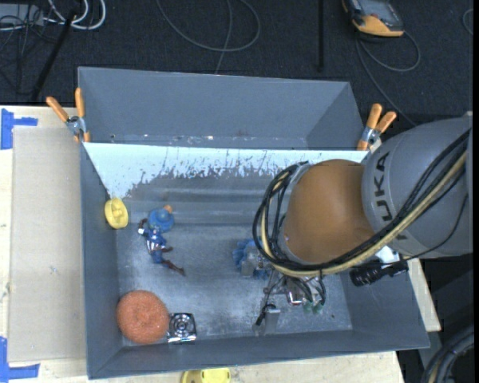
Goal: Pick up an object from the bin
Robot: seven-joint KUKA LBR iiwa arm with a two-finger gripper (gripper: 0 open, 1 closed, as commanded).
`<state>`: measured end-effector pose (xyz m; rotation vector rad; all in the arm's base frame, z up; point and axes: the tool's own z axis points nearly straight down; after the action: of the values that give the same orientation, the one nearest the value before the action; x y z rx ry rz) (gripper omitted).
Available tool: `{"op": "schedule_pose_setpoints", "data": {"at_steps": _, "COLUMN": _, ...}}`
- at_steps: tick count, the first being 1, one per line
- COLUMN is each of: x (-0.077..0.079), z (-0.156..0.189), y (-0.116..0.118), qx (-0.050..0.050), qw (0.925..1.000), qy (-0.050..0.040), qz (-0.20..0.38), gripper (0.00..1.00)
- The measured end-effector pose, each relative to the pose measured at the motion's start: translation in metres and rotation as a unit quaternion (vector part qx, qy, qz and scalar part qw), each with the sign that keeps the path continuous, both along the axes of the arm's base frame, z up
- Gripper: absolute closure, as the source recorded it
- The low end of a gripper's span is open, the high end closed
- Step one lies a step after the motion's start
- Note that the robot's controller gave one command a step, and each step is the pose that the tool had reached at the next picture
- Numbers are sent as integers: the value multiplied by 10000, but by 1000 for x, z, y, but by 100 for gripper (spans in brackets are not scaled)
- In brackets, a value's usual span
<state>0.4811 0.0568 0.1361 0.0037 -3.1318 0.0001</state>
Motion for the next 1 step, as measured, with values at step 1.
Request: {"op": "schedule_pose_setpoints", "data": {"at_steps": 1, "x": 2, "z": 4, "y": 0, "qx": 3, "qw": 10000, "qy": -39, "qz": -11, "gripper": 0}}
